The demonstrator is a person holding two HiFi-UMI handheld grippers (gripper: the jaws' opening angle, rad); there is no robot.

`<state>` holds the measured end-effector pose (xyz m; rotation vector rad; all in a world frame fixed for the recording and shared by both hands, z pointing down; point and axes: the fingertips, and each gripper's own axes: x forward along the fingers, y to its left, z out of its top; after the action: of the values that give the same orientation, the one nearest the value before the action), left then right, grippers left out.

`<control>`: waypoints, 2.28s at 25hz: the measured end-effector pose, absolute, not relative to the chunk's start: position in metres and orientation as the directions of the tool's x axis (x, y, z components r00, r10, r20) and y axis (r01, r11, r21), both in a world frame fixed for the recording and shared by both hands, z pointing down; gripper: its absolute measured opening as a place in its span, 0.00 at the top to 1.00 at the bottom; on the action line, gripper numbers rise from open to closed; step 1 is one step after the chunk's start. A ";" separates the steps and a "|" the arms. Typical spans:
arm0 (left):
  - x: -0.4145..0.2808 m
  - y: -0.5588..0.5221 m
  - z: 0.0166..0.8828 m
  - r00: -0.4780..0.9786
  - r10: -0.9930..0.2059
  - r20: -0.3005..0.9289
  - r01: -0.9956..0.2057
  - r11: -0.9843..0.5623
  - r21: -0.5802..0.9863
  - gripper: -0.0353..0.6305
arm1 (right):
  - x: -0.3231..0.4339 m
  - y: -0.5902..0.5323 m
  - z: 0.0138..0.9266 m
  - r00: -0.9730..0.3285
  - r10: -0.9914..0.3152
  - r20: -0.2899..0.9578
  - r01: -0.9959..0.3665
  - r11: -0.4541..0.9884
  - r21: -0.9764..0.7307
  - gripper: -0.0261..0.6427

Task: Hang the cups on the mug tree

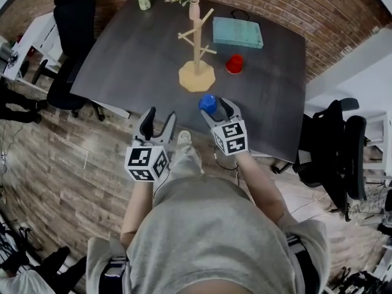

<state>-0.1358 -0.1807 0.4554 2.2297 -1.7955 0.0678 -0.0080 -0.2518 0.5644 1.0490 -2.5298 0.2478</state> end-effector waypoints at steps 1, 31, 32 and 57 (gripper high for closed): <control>-0.135 -0.186 0.457 0.235 -0.949 0.210 -0.963 -0.197 0.185 0.59 | -0.009 -0.256 0.570 -0.638 -0.637 0.433 -0.710 0.704 -0.011 0.53; -0.135 -0.230 0.467 0.290 -0.933 0.212 -0.947 -0.247 0.207 0.59 | -0.003 -0.278 0.567 -0.607 -0.643 0.466 -0.729 0.684 -0.006 0.64; -0.134 -0.229 0.466 0.290 -0.934 0.210 -0.947 -0.248 0.207 0.59 | -0.003 -0.278 0.559 -0.613 -0.644 0.457 -0.726 0.687 -0.004 0.64; -0.131 -0.189 0.453 0.271 -0.947 0.170 -0.950 -0.235 0.208 0.59 | -0.037 -0.285 0.346 -0.725 -0.656 0.210 -0.645 0.754 0.127 0.64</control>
<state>-0.1314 -0.1895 0.4533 2.2757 -1.7485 0.0116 -0.0368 -0.2848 0.3459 1.0225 -2.7106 -0.0654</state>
